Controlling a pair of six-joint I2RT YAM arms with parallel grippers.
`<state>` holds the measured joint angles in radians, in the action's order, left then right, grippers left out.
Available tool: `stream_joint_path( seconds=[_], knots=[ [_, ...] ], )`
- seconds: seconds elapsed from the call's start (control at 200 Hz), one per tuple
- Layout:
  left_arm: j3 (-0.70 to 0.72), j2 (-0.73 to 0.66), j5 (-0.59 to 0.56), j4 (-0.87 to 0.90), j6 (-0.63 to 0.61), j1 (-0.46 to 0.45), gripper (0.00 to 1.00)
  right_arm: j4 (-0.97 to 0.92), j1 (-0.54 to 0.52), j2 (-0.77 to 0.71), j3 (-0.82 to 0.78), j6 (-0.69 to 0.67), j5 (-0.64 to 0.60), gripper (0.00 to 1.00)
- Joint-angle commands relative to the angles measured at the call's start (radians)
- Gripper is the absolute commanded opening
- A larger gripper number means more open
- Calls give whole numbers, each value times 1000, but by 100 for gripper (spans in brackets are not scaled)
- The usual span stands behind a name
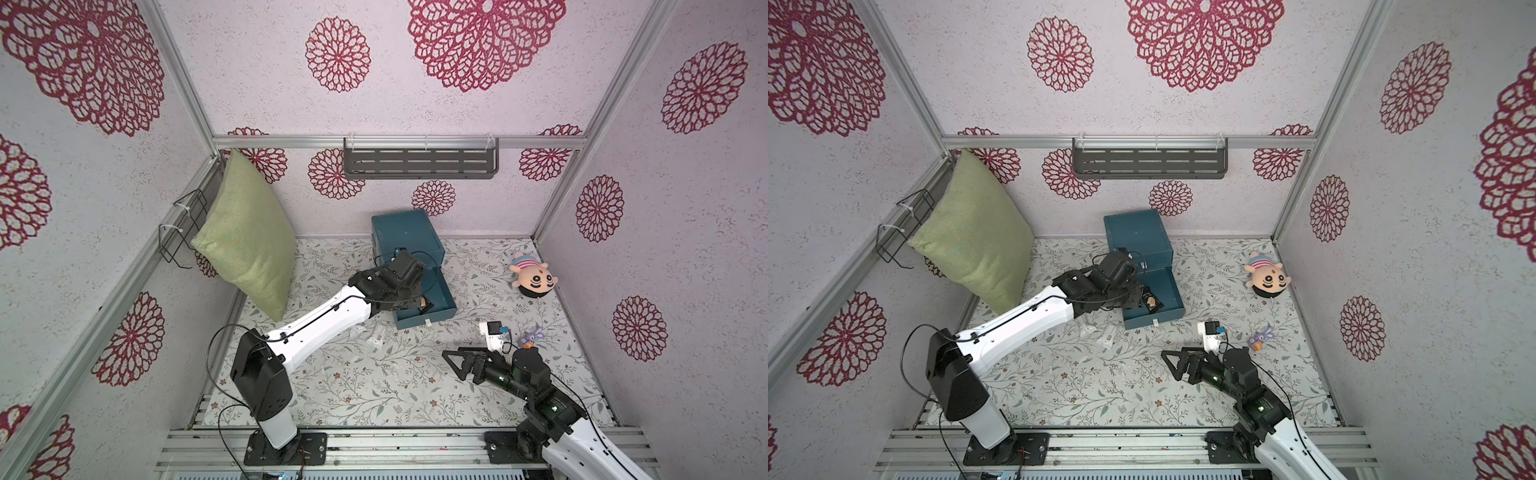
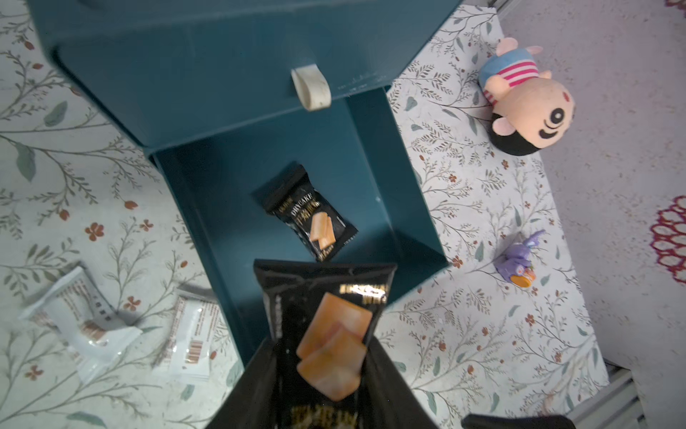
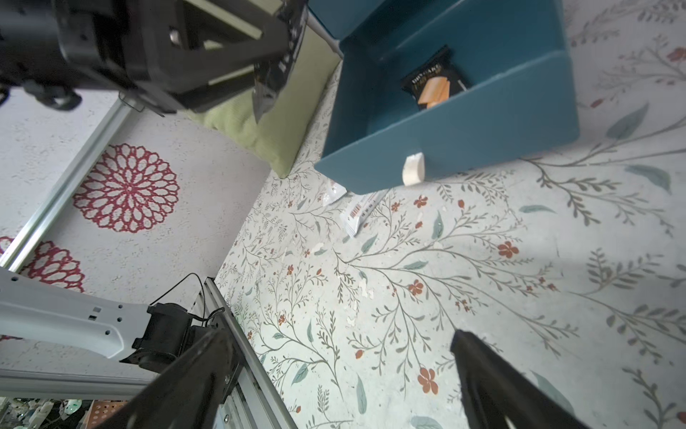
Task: Place the cookies into the drawer by color
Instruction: Place the cookie in the drawer, then close the drawer in the storage box.
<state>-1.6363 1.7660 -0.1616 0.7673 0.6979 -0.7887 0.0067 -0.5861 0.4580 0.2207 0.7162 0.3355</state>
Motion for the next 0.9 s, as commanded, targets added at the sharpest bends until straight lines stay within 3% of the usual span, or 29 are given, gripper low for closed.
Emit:
stream_joint_path(
  seconds=[0.0, 0.2, 0.395, 0.53, 0.74, 0.896],
  knots=[
    [-81, 91, 11, 59, -82, 40, 40, 41, -3, 22, 3, 27, -13, 99],
    [-271, 266, -33, 131, -129, 81, 47, 78, -4, 71, -25, 43, 17, 99],
    [-389, 335, 31, 160, -122, 82, 56, 90, -3, 80, -36, 49, 21, 99],
    [-392, 288, 76, 152, -99, 79, 66, 90, -3, 71, -50, 57, 23, 99],
    [-366, 136, 123, 151, -85, 63, 100, 92, -3, 72, -63, 55, 35, 99],
    [-382, 51, 102, 217, -110, 85, 97, 81, -3, 51, -61, 69, 29, 99]
  ],
)
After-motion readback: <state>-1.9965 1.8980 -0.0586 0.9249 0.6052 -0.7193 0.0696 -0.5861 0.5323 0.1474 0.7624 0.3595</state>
